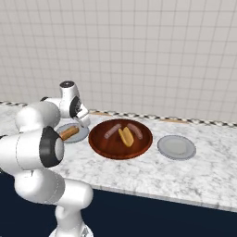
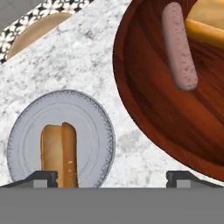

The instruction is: Place one bun and one sausage from the bowl on each plate.

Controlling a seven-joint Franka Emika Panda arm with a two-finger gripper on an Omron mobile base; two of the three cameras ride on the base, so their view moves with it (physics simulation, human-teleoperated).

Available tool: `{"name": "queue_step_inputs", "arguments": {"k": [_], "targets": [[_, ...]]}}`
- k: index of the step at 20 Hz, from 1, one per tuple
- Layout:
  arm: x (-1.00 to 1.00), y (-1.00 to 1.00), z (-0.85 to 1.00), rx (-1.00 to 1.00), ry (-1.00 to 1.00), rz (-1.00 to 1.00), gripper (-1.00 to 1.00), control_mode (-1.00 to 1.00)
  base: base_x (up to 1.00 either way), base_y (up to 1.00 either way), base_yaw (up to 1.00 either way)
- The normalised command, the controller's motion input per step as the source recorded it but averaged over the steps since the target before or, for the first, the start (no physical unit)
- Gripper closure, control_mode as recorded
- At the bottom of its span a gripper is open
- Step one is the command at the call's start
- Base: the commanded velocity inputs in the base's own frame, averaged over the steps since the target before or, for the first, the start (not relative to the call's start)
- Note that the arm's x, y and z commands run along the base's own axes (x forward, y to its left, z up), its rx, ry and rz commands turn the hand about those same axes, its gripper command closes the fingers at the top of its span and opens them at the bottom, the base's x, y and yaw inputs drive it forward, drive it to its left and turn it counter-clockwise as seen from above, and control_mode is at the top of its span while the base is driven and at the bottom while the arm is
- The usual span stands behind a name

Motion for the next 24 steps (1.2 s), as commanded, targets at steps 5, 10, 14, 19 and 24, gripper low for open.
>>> {"name": "queue_step_inputs", "arguments": {"k": [5,10,14,19,24], "targets": [[-0.06,-1.00,-0.03,0.00,0.13,0.01,-1.00,-1.00,0.00,0.00,0.00],[0.56,-1.00,-0.19,0.00,0.18,0.09,-1.00,-1.00,0.00,0.00,0.00],[0.19,-0.45,-0.35,-0.08,0.15,0.09,-1.00,-1.00,0.00,0.00,0.00],[0.32,0.15,-0.62,-0.22,0.04,0.00,-1.00,-1.00,0.00,0.00,0.00],[0.23,0.00,-0.37,-0.04,-0.27,0.00,-1.00,-1.00,0.00,0.00,0.00]]}}
